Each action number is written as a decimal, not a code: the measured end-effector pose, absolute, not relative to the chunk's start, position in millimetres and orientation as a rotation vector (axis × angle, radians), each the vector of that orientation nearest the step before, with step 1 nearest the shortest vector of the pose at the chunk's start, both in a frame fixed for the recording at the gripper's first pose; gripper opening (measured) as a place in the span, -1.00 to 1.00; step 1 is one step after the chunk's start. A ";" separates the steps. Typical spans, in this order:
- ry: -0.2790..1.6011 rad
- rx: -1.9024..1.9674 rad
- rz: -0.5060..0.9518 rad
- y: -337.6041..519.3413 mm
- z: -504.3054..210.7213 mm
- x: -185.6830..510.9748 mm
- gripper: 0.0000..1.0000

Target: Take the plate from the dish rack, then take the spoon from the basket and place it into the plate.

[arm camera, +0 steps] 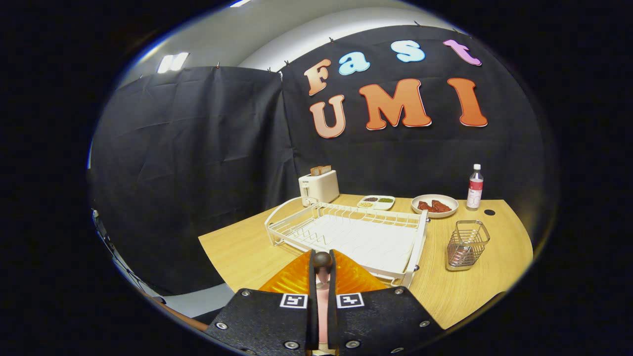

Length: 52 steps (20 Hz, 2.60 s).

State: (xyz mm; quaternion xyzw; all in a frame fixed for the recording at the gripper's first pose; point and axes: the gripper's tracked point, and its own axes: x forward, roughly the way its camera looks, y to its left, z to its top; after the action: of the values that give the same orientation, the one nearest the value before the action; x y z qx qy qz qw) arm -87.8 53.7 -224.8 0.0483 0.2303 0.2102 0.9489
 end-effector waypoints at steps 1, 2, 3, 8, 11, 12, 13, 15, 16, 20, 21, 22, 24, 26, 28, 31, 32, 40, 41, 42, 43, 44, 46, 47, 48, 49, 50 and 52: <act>0.475 0.101 0.436 54.4 -228.7 -89.7 -0.86; 0.481 0.105 0.442 54.3 -233.3 -92.0 -0.86; 0.484 0.106 0.448 53.2 -236.2 -93.5 -0.86; 0.498 0.102 0.461 43.1 -253.5 -101.7 -0.86; 0.498 0.132 0.441 31.6 -263.8 -101.9 -0.86; 0.500 0.150 0.437 27.0 -262.7 -104.3 -0.86; 0.499 0.167 0.434 22.9 -264.0 -105.9 -0.86; 0.503 0.190 0.427 16.2 -268.5 -109.2 -0.81; 0.506 0.190 0.416 10.4 -272.1 -110.9 -0.80; 0.543 0.161 0.376 -7.2 -289.0 -120.2 -0.60; 0.550 0.166 0.374 -9.2 -291.7 -122.5 -0.56; 0.558 0.167 0.370 -10.6 -294.2 -124.2 -0.56; 0.560 0.150 0.357 -16.2 -297.3 -123.6 -0.51; 0.547 0.131 0.344 -20.2 -295.1 -122.9 -0.39; 0.531 0.126 0.332 -23.2 -290.5 -120.0 -0.22; 0.478 0.119 0.281 -31.4 -269.8 -109.7 0.04; 0.457 0.118 0.260 -34.0 -260.3 -107.4 0.09; 0.248 0.114 0.073 -68.0 -151.9 -88.1 0.63; 0.227 0.114 0.055 -70.1 -140.9 -88.3 0.67; 0.209 0.115 0.034 -73.7 -132.5 -88.5 0.67; 0.187 0.113 0.012 -77.1 -122.6 -88.9 0.68; 0.169 0.110 -0.013 -81.1 -113.7 -89.1 0.68; 0.154 0.093 -0.052 -86.5 -103.4 -87.5 0.68; 0.154 0.079 -0.064 -88.9 -98.9 -88.3 0.69; 0.148 0.071 -0.084 -92.6 -92.4 -89.0 0.70; 0.137 0.067 -0.101 -96.7 -85.4 -89.0 0.71; 0.128 0.069 -0.117 -97.8 -77.1 -90.5 0.71; 0.108 0.074 -0.127 -96.8 -66.6 -92.4 0.71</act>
State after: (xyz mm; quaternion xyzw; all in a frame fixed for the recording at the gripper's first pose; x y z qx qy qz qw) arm -92.4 -96.8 -66.6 0.0367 0.0538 -0.0636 0.9958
